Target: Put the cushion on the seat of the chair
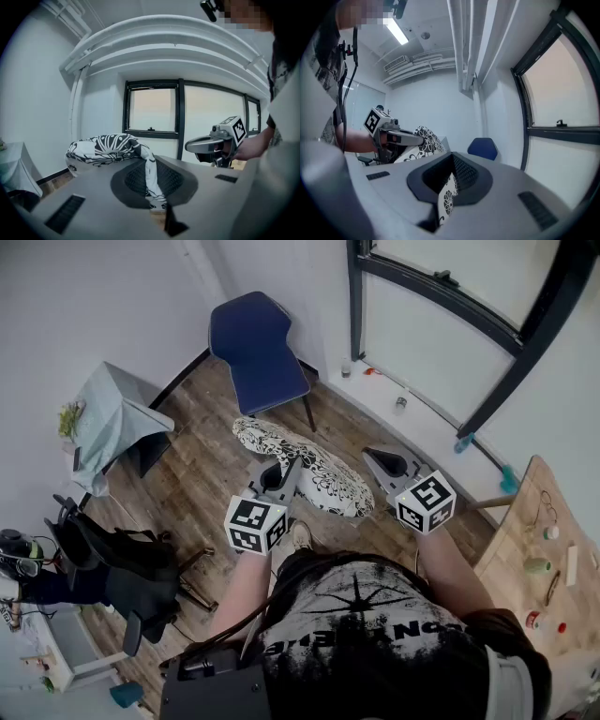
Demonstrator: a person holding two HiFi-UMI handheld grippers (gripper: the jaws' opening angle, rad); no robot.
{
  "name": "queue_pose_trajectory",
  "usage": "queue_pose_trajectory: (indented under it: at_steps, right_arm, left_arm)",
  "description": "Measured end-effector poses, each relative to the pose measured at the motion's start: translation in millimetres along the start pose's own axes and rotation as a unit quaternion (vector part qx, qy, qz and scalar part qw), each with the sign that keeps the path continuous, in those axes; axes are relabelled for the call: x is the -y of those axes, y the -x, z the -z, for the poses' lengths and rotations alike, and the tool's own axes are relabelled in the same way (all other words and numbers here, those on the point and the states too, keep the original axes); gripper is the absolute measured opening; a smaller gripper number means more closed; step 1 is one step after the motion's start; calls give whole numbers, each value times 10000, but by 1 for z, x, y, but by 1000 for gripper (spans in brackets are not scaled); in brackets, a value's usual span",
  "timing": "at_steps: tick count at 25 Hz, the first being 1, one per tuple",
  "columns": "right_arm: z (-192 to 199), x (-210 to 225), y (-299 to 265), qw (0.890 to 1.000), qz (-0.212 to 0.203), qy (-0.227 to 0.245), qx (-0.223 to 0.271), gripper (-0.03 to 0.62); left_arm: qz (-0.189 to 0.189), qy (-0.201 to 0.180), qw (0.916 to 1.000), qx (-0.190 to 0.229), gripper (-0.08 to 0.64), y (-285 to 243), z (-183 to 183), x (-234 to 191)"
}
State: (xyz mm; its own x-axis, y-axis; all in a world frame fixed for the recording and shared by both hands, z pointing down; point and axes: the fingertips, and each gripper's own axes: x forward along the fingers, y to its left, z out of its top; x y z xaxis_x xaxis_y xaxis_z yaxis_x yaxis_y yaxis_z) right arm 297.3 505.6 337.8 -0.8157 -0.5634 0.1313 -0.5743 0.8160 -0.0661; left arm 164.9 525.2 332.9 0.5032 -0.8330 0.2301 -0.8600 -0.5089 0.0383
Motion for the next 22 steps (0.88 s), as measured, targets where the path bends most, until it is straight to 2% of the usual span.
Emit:
queue_pose_trajectory:
  at_steps: [10,14,22]
  right_arm:
    - [-2,-1,6,9999,-28,-47,102,17]
    - [-7,-5,6,9991,-126,-258,300,17]
    - [-9,-18,3,9978,-189,-513,376,18]
  left_arm:
    - [73,-57,10000,25,26,-4,-4,13]
    - [71,-41,10000,10,26,-2,-1,11]
    - [49,-62,10000,45,26,12,1,7]
